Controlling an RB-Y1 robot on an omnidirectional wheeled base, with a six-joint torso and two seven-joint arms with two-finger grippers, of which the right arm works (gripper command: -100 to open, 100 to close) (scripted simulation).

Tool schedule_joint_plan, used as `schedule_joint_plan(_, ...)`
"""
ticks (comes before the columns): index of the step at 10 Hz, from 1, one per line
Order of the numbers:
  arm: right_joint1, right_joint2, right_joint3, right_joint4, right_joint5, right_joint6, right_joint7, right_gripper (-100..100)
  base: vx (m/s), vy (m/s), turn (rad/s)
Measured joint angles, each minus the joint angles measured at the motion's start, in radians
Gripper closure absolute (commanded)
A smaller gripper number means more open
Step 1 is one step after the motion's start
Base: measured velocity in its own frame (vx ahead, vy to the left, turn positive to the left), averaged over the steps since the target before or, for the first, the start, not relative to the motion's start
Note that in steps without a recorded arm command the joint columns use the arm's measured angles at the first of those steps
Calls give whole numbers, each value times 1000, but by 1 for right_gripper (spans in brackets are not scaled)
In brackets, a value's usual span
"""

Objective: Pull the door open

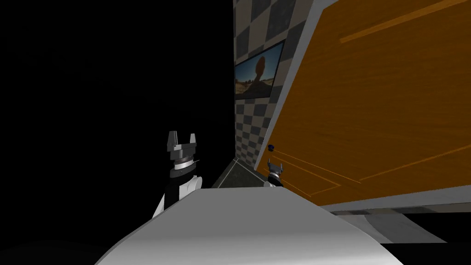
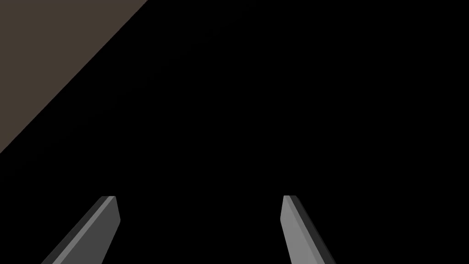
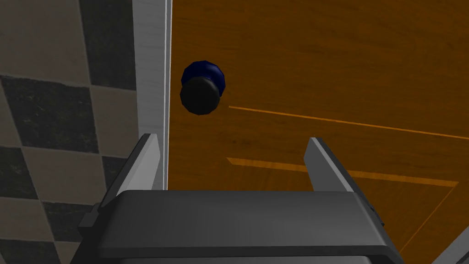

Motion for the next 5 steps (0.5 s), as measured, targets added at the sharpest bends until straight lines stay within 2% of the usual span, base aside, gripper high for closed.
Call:
schedule_joint_plan(3, -9, 3, 0, 43, -31, -10, -26, -100, 64, -35, 80)
schedule_joint_plan(5, -19, 2, 2, 88, -53, -25, -55, -100, 103, -61, 136)
